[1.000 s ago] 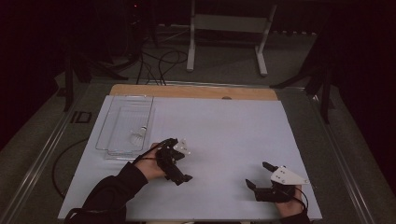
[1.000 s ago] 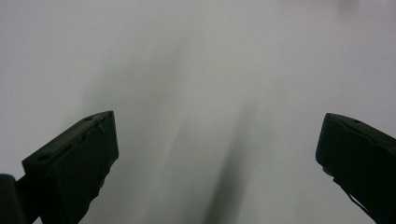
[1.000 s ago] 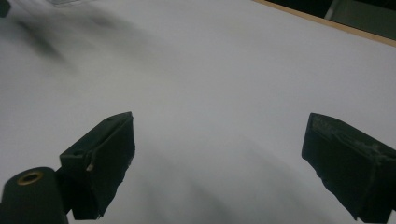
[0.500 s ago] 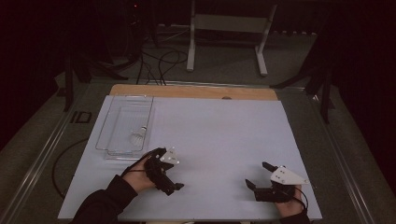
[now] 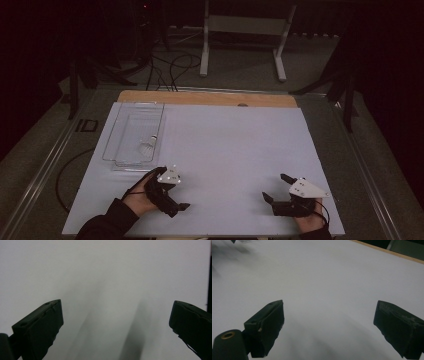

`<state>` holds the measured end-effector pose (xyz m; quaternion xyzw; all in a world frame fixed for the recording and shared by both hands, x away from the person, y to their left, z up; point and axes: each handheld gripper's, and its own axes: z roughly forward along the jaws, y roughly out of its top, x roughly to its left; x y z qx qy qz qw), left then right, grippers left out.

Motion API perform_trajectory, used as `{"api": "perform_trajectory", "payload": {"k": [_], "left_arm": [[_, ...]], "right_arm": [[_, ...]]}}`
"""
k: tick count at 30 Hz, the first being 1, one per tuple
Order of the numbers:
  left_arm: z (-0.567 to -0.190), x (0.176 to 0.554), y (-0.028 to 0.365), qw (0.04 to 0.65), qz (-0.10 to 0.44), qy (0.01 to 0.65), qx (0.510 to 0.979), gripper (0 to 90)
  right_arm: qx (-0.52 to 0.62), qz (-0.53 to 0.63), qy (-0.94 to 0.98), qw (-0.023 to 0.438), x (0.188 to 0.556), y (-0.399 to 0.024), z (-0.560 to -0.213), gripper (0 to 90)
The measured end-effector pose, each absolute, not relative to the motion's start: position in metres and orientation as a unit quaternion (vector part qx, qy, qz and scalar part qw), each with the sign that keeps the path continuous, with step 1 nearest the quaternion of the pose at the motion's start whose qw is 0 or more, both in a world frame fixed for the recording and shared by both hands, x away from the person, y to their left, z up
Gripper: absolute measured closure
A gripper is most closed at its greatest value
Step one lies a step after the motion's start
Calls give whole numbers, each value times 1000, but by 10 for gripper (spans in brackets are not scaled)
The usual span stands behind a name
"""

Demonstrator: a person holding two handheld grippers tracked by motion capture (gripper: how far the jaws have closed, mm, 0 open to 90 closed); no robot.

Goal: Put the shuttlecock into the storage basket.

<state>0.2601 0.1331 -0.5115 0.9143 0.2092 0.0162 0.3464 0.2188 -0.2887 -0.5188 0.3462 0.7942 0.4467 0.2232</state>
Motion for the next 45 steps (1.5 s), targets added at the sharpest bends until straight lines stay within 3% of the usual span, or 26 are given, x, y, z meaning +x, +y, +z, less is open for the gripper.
{"api": "perform_trajectory", "payload": {"k": [24, 45], "left_arm": [[-534, 246, 171, 376, 18, 274, 885, 0], [-536, 242, 179, 382, 61, 314, 867, 0]], "right_arm": [[346, 447, 795, 220, 219, -288, -520, 95], [342, 446, 798, 216, 220, -288, -521, 95]]}}
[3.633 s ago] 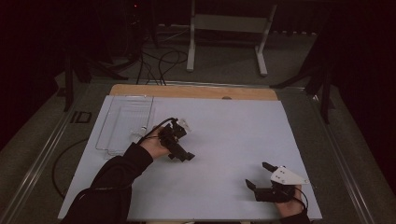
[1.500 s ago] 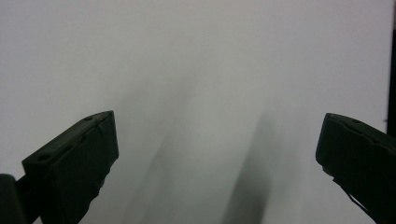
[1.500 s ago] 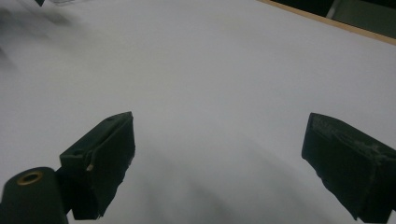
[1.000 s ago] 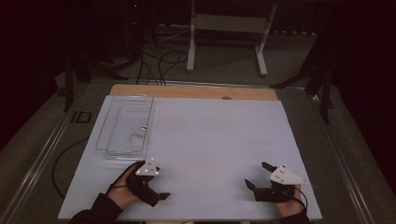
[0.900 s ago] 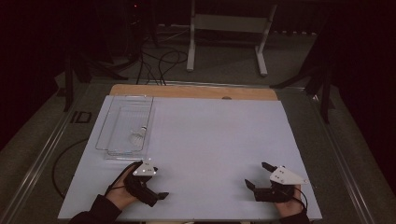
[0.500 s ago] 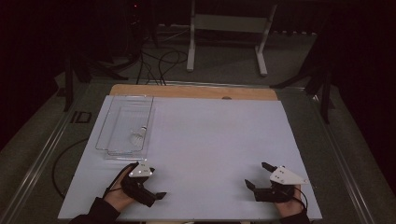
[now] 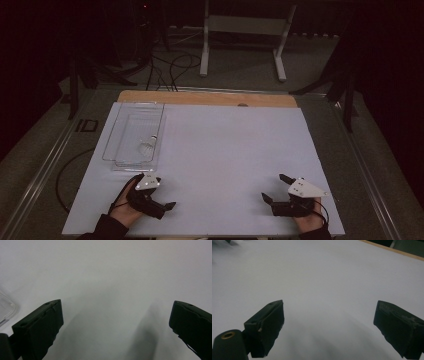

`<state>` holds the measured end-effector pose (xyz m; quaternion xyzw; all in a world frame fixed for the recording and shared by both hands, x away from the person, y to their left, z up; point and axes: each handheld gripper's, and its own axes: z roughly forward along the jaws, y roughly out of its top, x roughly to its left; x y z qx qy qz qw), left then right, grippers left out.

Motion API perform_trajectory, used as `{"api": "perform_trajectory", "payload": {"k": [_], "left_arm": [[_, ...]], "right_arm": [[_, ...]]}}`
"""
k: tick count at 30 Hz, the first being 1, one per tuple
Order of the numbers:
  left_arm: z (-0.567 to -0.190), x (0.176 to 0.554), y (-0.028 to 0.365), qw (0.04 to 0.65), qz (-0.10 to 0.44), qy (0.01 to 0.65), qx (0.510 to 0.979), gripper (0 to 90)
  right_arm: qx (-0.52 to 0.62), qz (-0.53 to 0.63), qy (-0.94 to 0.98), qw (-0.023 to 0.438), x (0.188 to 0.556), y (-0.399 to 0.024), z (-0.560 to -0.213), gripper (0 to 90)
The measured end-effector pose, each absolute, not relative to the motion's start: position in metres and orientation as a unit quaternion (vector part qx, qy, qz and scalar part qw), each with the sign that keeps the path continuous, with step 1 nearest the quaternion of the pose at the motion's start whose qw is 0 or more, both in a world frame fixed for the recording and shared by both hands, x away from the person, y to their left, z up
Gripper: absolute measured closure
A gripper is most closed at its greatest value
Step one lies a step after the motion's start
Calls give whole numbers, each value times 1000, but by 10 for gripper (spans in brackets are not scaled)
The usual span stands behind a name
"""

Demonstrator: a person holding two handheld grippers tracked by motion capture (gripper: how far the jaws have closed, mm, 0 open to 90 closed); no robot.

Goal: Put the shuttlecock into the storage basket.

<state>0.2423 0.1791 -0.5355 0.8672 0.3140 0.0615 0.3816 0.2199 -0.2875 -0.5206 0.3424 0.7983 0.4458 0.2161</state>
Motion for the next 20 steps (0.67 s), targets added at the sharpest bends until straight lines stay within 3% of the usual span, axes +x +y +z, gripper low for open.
{"api": "perform_trajectory", "payload": {"k": [20], "left_arm": [[-536, 242, 179, 380, 65, 312, 868, 0]], "right_arm": [[344, 444, 799, 215, 220, -288, -521, 95]]}}
